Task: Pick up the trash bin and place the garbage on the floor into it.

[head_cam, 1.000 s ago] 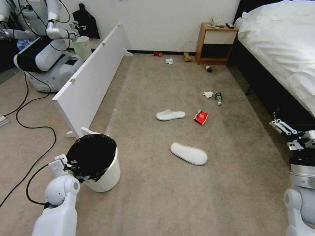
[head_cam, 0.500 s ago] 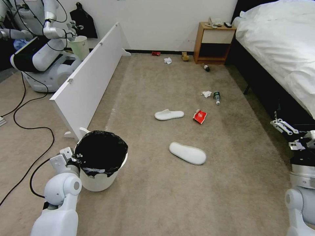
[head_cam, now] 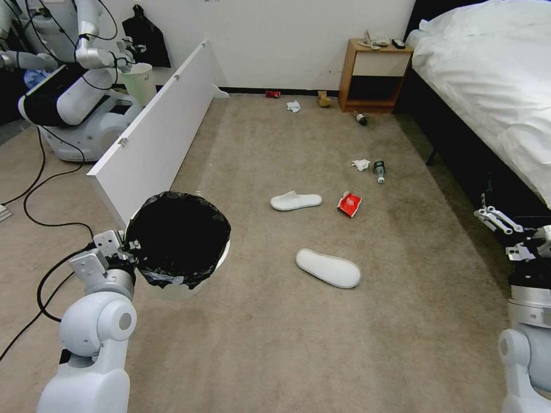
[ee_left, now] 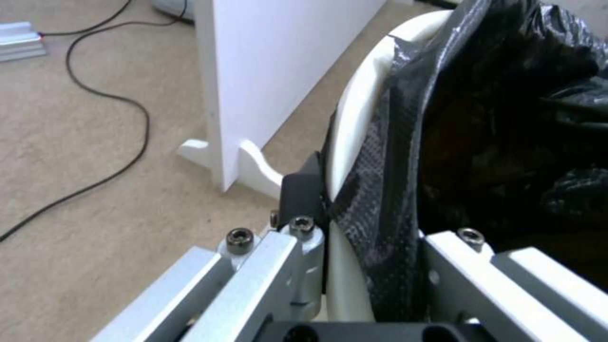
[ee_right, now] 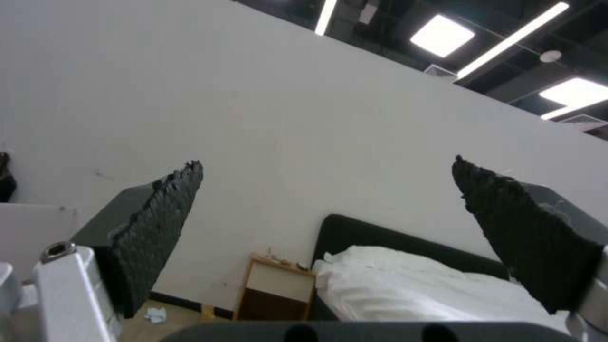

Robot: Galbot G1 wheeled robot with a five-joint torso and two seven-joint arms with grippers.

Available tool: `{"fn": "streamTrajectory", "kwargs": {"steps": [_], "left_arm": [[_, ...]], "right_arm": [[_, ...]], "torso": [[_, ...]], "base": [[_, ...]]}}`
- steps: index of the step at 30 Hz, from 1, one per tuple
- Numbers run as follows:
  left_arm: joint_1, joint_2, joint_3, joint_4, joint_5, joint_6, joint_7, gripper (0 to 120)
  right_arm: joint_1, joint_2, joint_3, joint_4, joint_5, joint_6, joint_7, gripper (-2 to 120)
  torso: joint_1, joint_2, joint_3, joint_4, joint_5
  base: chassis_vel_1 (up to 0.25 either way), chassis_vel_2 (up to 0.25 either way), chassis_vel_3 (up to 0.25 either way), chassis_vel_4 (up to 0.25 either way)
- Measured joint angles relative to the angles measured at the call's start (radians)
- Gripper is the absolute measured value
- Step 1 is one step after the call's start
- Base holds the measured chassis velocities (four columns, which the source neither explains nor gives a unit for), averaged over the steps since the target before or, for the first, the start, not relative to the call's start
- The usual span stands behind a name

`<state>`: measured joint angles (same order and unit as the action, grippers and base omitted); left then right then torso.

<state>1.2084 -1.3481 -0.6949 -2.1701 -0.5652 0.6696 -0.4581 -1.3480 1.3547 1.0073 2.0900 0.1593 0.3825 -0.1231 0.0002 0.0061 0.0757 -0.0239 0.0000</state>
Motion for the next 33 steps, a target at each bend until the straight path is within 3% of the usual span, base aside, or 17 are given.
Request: {"fn": "streamTrajectory", "kwargs": {"steps": [6, 11, 33], "left_arm": [[0.002, -0.001, 0.007, -0.038, -0.026, 0.007, -0.008, 4], [0.009, 0.001, 0.018, -0.120, -0.115, 0.040, -0.032, 4], [0.041, -0.013, 0.034, -0.127, -0.122, 0.029, -0.027, 4]], "right_arm": [[-0.003, -0.001, 0.000, 0.000, 0.000, -0.016, 0.023, 100], [-0.016, -0.002, 0.002, 0.005, 0.016, -0.051, 0.050, 100], [-0.015, 0.018, 0.016, 0.013, -0.024, -0.062, 0.099, 100]], "torso": [[0.000, 0.000, 0.000, 0.0000, 0.0000], [0.000, 0.000, 0.000, 0.0000, 0.0001], [0.000, 0.000, 0.000, 0.0000, 0.0000]], "base": [[0.000, 0.000, 0.000, 0.000], [0.000, 0.000, 0.000, 0.000], [0.000, 0.000, 0.000, 0.000]]}}
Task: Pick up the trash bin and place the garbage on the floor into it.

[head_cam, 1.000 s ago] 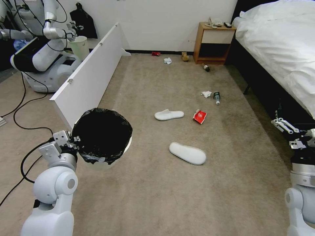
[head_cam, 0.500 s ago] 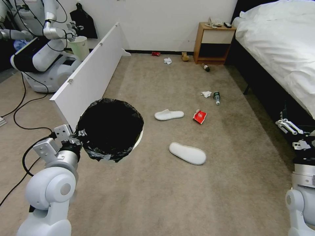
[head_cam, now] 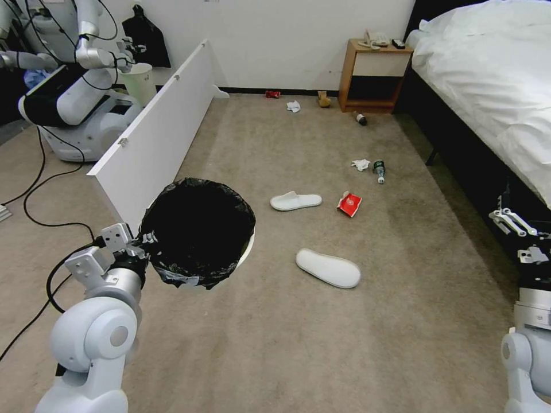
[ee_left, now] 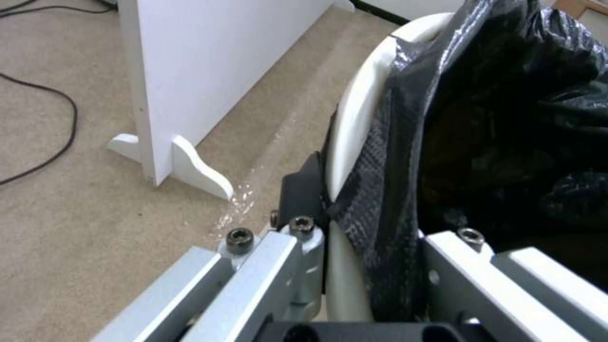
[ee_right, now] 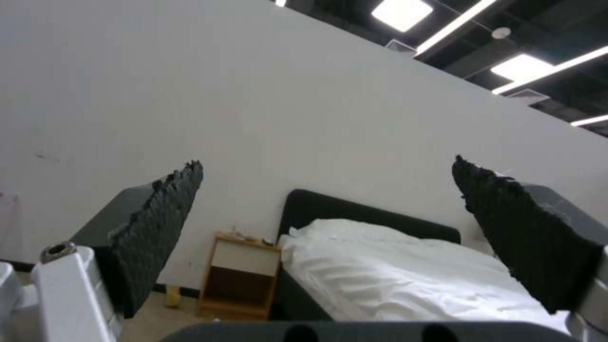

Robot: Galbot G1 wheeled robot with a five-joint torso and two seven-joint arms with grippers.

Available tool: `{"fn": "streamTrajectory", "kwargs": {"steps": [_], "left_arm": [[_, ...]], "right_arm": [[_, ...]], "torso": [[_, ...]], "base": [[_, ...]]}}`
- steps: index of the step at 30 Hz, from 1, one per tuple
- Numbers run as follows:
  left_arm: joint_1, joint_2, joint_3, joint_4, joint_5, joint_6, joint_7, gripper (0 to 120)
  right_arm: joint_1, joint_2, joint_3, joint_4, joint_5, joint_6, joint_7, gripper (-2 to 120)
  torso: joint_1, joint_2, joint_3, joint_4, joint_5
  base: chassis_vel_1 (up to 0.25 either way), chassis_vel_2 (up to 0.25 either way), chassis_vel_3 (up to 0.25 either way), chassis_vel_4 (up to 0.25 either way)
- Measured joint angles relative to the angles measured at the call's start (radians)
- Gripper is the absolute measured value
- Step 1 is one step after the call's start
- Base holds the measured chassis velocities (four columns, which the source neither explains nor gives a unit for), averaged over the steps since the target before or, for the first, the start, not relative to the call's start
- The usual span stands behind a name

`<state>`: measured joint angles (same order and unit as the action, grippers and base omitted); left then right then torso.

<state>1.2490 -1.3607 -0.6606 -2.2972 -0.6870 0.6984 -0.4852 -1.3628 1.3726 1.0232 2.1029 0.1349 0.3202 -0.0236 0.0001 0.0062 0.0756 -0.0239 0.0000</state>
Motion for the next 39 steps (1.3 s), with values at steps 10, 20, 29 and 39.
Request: {"fn": "streamTrajectory", "kwargs": {"steps": [10, 20, 29, 39], "left_arm": [[0.006, -0.006, 0.004, 0.000, 0.007, -0.005, 0.004, 4], [0.011, -0.009, 0.004, -0.004, 0.011, -0.008, 0.004, 4], [0.011, -0.010, 0.005, -0.007, 0.013, -0.009, 0.004, 4], [0.011, -0.008, 0.005, -0.011, 0.014, -0.010, 0.004, 4]], "right_arm": [[0.001, 0.000, 0.000, 0.001, 0.001, 0.000, 0.003, 100], [0.002, -0.001, 0.000, 0.004, 0.003, 0.002, 0.003, 100], [0.002, -0.004, 0.001, 0.005, 0.006, 0.003, 0.003, 100], [0.003, -0.004, 0.001, 0.006, 0.007, 0.004, 0.003, 100]], "torso": [[0.000, 0.000, 0.000, 0.0000, 0.0000], [0.000, 0.000, 0.000, 0.0000, 0.0000], [0.000, 0.000, 0.000, 0.0000, 0.0000], [0.000, 0.000, 0.000, 0.0000, 0.0000]], "base": [[0.000, 0.000, 0.000, 0.000], [-0.032, 0.030, 0.032, -0.028], [-0.064, 0.072, 0.072, -0.069], [-0.068, 0.053, 0.058, -0.063]]}}
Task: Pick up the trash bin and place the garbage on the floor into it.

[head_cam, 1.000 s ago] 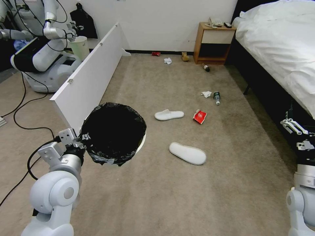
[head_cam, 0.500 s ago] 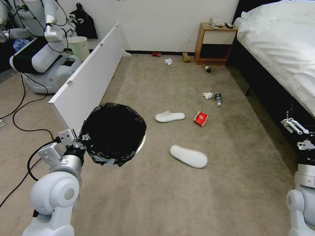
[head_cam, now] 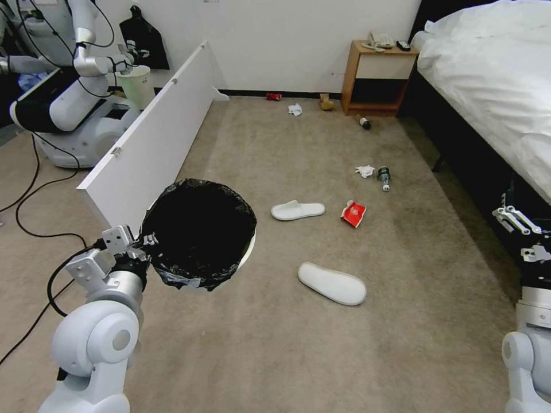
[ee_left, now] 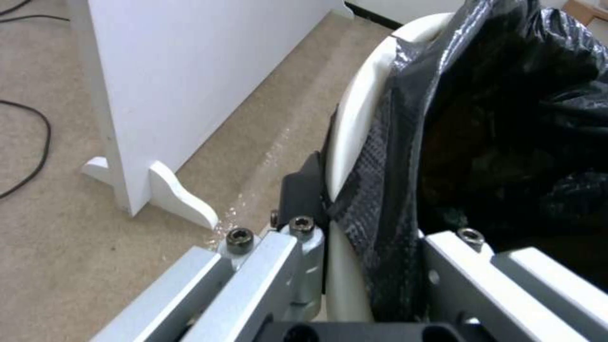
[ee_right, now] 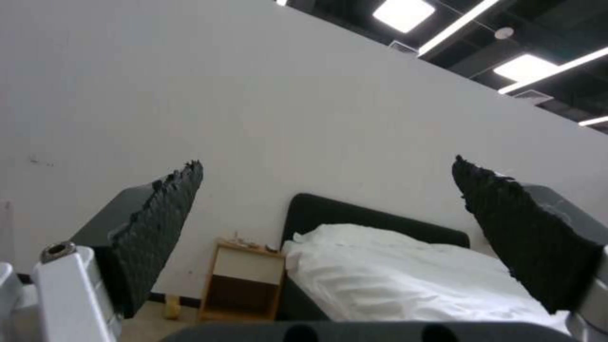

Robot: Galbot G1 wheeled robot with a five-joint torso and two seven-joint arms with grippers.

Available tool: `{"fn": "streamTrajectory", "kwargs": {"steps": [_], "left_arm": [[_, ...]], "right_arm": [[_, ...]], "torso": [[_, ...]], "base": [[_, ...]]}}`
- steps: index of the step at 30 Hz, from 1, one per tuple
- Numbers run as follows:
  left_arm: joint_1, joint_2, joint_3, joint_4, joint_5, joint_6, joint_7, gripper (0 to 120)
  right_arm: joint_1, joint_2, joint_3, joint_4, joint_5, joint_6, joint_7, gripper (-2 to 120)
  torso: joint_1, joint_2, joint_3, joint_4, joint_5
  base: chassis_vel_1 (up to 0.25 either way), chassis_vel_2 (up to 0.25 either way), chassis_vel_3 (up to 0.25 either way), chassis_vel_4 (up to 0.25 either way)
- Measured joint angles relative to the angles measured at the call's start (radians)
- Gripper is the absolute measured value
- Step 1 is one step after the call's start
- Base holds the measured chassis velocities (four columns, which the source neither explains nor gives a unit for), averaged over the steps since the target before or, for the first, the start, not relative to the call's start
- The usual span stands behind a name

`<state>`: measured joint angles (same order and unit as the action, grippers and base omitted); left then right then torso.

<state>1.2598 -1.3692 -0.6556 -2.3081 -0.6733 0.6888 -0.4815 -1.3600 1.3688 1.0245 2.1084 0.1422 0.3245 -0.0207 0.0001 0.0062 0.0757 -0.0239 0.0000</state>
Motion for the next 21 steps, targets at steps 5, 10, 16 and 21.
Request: {"fn": "streamTrajectory", "kwargs": {"steps": [5, 10, 16, 21], "left_arm": [[0.000, 0.000, -0.001, -0.001, 0.001, 0.000, 0.000, 4], [0.000, -0.001, -0.001, -0.001, 0.001, -0.001, -0.001, 4], [-0.002, -0.002, -0.001, -0.002, 0.001, -0.001, -0.001, 4], [-0.003, -0.002, -0.001, -0.002, 0.001, -0.001, -0.001, 4]], "right_arm": [[0.001, 0.000, 0.000, 0.001, 0.000, 0.001, 0.000, 100], [0.001, 0.000, 0.000, 0.001, 0.000, 0.003, 0.000, 100], [0.001, -0.001, 0.000, 0.001, 0.002, 0.004, -0.001, 100], [0.001, -0.001, 0.000, 0.000, 0.002, 0.005, -0.001, 100]], "torso": [[0.000, 0.000, 0.000, 0.0000, -0.0001], [0.000, 0.000, 0.000, 0.0000, 0.0000], [0.000, 0.000, 0.000, 0.0000, -0.0001], [0.000, 0.000, 0.000, -0.0001, -0.0001]], "base": [[-0.062, 0.079, 0.059, -0.070], [-0.065, 0.075, 0.072, -0.073], [-0.062, 0.058, 0.068, -0.070], [-0.071, 0.058, 0.059, -0.070]]}}
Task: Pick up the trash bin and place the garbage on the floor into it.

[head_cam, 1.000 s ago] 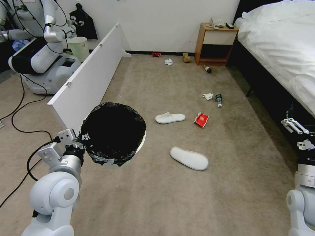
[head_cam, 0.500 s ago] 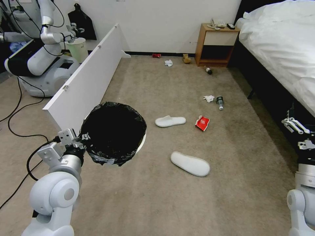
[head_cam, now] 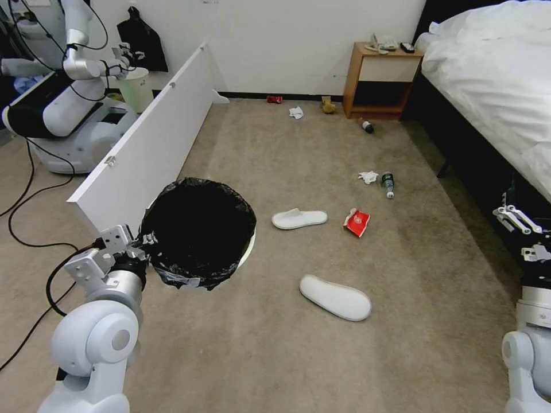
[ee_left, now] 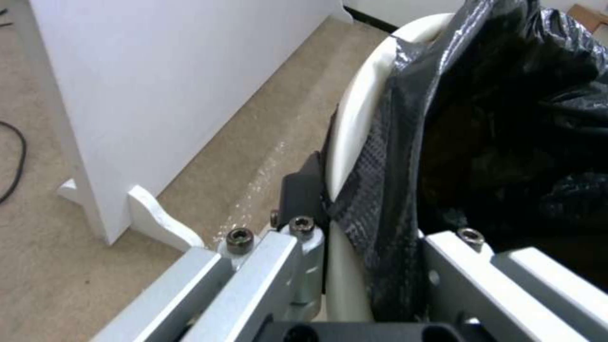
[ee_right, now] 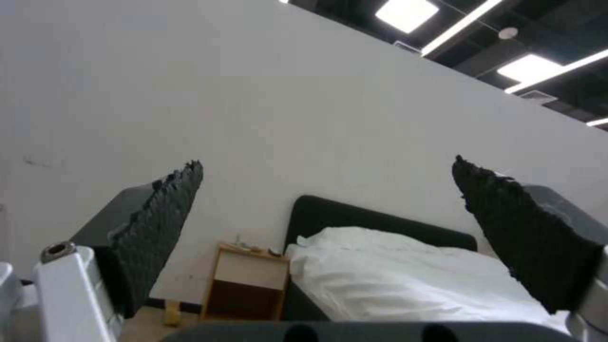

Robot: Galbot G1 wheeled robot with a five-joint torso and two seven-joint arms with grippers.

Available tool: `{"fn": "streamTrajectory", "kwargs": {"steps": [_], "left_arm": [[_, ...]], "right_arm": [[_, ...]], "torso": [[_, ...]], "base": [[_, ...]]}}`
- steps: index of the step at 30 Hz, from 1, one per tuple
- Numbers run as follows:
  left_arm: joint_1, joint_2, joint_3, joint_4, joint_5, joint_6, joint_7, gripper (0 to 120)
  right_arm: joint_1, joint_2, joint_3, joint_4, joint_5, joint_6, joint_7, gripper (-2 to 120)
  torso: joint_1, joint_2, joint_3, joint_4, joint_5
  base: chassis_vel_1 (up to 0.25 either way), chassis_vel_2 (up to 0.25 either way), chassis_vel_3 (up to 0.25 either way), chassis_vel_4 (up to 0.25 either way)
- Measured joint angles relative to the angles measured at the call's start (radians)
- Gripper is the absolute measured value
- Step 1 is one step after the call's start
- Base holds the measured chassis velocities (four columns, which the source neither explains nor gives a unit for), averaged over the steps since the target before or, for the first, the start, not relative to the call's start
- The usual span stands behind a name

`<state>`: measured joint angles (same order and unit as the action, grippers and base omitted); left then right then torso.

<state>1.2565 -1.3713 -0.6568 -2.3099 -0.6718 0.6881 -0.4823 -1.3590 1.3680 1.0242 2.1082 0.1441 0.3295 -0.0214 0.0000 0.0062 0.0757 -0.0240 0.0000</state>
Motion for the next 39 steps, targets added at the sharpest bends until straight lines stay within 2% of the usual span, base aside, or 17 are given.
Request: {"fn": "streamTrajectory", "kwargs": {"steps": [39], "left_arm": [[-0.017, -0.006, 0.008, 0.019, 0.006, 0.000, 0.001, 4]], "right_arm": [[0.011, -0.006, -0.001, -0.025, 0.008, 0.017, -0.005, 100]], "torso": [[0.000, 0.000, 0.000, 0.0001, 0.0000]], "base": [[-0.064, 0.065, 0.065, -0.061]]}}
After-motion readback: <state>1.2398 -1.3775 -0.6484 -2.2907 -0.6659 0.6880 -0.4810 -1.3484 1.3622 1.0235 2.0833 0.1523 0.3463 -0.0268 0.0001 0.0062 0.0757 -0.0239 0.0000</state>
